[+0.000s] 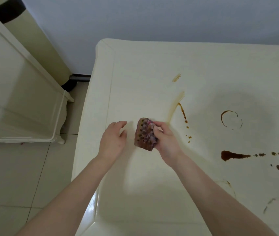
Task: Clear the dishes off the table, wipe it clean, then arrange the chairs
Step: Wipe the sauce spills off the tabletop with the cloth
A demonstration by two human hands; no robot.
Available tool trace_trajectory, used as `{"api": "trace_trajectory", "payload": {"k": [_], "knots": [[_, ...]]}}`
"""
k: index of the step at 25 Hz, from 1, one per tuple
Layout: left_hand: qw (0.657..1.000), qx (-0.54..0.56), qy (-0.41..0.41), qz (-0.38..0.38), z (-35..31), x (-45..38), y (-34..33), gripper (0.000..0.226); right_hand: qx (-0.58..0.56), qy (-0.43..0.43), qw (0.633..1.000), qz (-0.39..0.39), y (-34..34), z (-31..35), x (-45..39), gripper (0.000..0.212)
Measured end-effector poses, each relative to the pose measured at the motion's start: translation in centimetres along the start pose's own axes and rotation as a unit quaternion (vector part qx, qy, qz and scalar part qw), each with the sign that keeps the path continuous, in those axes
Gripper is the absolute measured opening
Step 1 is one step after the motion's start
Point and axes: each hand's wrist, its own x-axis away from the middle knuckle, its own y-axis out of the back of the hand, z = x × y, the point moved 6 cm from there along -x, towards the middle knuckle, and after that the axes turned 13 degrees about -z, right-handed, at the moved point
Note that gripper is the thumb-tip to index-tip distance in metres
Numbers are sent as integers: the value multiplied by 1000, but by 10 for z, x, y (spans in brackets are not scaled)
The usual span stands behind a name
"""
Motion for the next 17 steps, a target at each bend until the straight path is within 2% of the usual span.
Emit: {"api": "trace_trajectory", "payload": {"k": [1,2,3,4,7,9,11,14,17], "knots": [[1000,9,-9,-4,-2,4,0,37,112,30,993,-23,-1,3,-1,17],[1000,9,-29,2,-5,9,-2,39,257,81,961,-53,2,3,-3,19],[998,3,-59,20,-9,12,-7,42,385,138,908,-94,9,6,-4,23],[994,-5,-97,50,-13,16,-16,47,444,175,869,-128,16,9,-4,29],[965,-96,-197,145,-20,27,-49,59,453,209,849,-172,44,8,2,38],[949,-167,-227,139,-25,31,-58,54,512,222,811,-179,60,-3,10,41],[940,-193,-256,116,-33,46,-56,44,564,219,776,-179,76,-17,22,44],[929,-177,-295,136,-25,85,-49,38,601,182,765,-146,96,-41,35,47],[912,-216,-316,147,-11,106,-40,43,604,164,773,-104,100,-56,43,50]]}}
